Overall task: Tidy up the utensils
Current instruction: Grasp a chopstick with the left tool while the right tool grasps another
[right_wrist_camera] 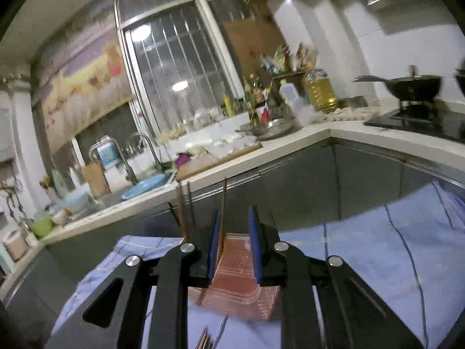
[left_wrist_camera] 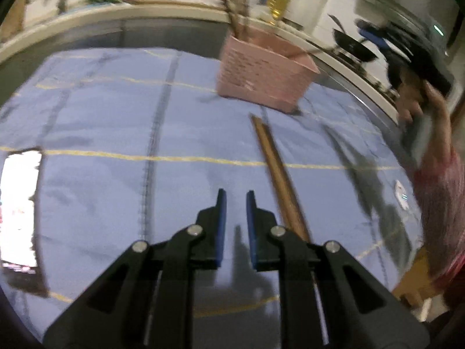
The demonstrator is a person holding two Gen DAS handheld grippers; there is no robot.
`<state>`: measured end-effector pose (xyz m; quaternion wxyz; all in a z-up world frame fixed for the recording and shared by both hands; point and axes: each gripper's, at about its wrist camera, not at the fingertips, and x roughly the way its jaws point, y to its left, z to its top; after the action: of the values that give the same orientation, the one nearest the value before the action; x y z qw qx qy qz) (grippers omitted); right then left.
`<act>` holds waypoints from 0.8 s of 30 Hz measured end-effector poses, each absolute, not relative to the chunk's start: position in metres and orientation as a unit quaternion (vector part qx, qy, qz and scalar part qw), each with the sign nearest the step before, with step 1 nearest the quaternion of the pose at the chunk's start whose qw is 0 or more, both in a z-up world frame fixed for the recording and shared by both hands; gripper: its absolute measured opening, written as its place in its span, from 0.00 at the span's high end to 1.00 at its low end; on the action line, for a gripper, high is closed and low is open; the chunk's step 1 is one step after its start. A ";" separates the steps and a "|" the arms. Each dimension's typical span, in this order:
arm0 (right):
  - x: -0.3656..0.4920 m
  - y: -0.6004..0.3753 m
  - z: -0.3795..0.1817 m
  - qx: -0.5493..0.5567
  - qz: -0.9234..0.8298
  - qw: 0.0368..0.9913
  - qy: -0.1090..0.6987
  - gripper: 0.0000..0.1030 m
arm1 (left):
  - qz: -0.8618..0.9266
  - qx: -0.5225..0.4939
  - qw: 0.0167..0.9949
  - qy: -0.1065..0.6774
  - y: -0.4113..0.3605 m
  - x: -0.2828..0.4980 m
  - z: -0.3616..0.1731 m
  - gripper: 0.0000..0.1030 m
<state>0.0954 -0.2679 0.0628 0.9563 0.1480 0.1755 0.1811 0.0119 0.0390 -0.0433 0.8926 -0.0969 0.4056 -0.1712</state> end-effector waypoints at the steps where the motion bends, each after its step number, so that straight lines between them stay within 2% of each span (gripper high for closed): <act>1: 0.077 -0.270 0.044 0.154 0.177 0.952 0.199 0.80 | -0.184 -0.100 0.887 0.411 0.033 0.013 -0.046 0.88; 6: 0.034 -0.234 -0.047 0.087 0.169 0.913 0.361 0.80 | -0.242 -0.105 0.857 0.444 -0.002 0.019 -0.065 0.88; 9: 0.009 -0.210 -0.081 0.071 0.190 0.889 0.410 0.80 | -0.247 -0.077 0.855 0.450 -0.021 0.018 -0.071 0.88; 12: -0.003 -0.194 -0.088 0.058 0.196 0.885 0.419 0.80 | -0.219 -0.048 0.860 0.458 -0.029 0.016 -0.077 0.88; 19: -0.010 -0.159 -0.085 0.025 0.221 0.879 0.423 0.80 | -0.185 -0.052 0.869 0.456 -0.023 0.009 -0.076 0.85; 24: -0.005 -0.154 -0.086 0.028 0.210 0.879 0.428 0.80 | -0.166 -0.016 0.881 0.442 -0.031 0.016 -0.076 0.88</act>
<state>-0.0046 -0.1540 -0.0863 0.8785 0.0276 0.4280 0.2104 0.0157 -0.0313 -0.0765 0.8812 -0.0158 0.4424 -0.1658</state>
